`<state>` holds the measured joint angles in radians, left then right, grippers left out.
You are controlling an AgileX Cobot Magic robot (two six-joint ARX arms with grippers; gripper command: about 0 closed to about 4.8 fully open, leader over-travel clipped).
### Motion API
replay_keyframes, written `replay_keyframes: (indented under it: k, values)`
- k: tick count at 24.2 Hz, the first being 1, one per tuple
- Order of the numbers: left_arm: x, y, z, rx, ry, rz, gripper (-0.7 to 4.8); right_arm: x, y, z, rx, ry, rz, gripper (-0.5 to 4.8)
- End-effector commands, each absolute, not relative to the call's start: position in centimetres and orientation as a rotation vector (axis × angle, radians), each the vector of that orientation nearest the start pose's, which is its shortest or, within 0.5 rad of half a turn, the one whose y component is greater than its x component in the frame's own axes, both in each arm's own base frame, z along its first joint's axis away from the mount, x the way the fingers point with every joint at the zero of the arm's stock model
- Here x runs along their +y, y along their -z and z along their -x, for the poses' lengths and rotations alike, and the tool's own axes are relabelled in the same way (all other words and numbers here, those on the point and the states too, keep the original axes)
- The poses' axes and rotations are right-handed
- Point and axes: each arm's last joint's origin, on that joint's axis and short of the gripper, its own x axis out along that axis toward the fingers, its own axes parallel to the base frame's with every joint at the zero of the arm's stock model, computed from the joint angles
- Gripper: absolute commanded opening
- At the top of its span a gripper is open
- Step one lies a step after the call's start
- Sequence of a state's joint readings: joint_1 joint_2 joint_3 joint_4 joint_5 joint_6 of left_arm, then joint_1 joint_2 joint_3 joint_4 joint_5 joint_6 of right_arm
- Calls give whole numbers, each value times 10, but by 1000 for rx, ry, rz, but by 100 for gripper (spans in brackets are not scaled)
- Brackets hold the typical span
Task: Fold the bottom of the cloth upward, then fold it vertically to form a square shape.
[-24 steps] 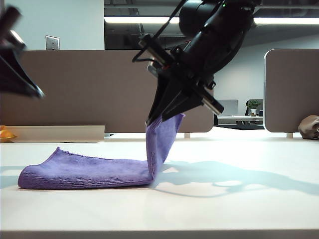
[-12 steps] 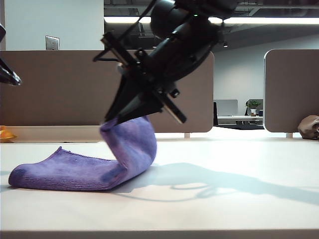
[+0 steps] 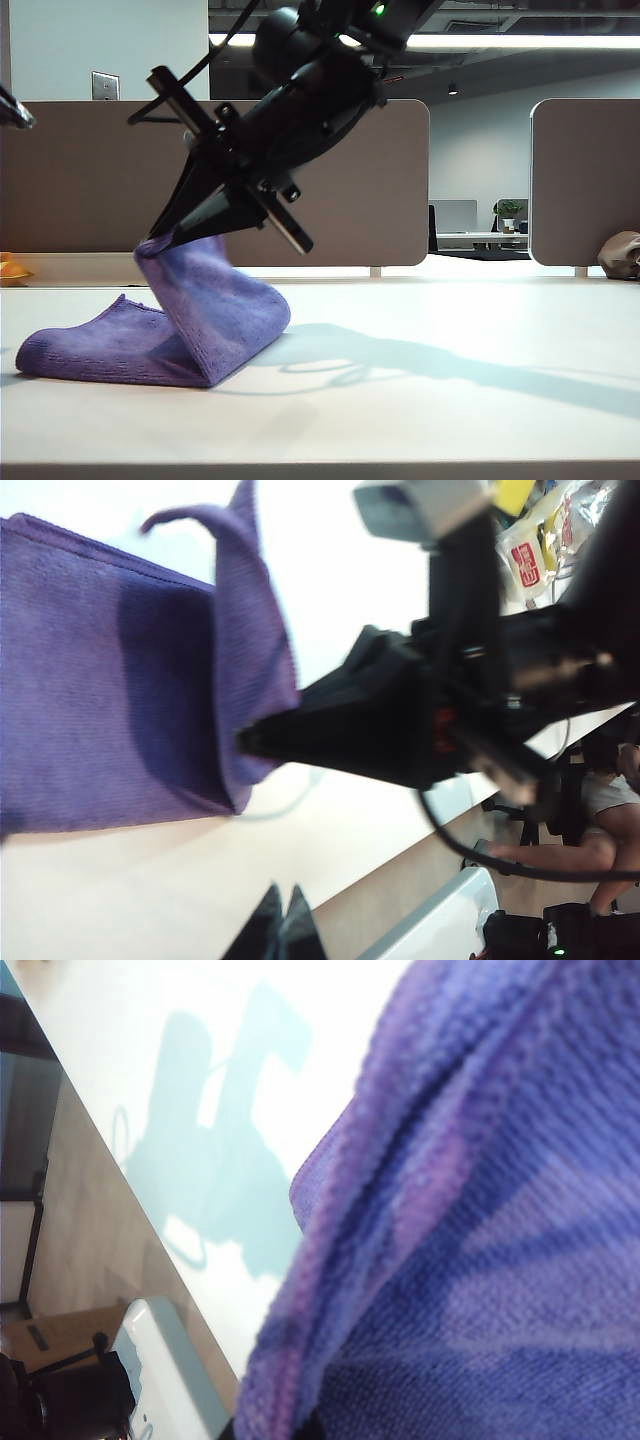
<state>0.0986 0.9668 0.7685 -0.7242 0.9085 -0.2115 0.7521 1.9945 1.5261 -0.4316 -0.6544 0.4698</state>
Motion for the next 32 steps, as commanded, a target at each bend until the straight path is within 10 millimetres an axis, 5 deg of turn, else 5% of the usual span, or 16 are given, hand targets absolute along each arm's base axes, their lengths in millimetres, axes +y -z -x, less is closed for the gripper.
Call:
replay_keyframes:
  k: [1,13,22,32]
  values:
    - [-6,-268,-171,890,668,648,-5,316,-218,-301,1246,-1091,-316,-6]
    - [-7,-276,-162,865,668,667,-5,335,-201,-302,1252,-1137,-352,0]
    - [-7,-276,-160,872,666,671,-5,335,-201,-304,1247,-1133,-361,294]
    - [-7,-276,-154,881,607,650,-6,313,-189,-311,1320,-940,-267,290]
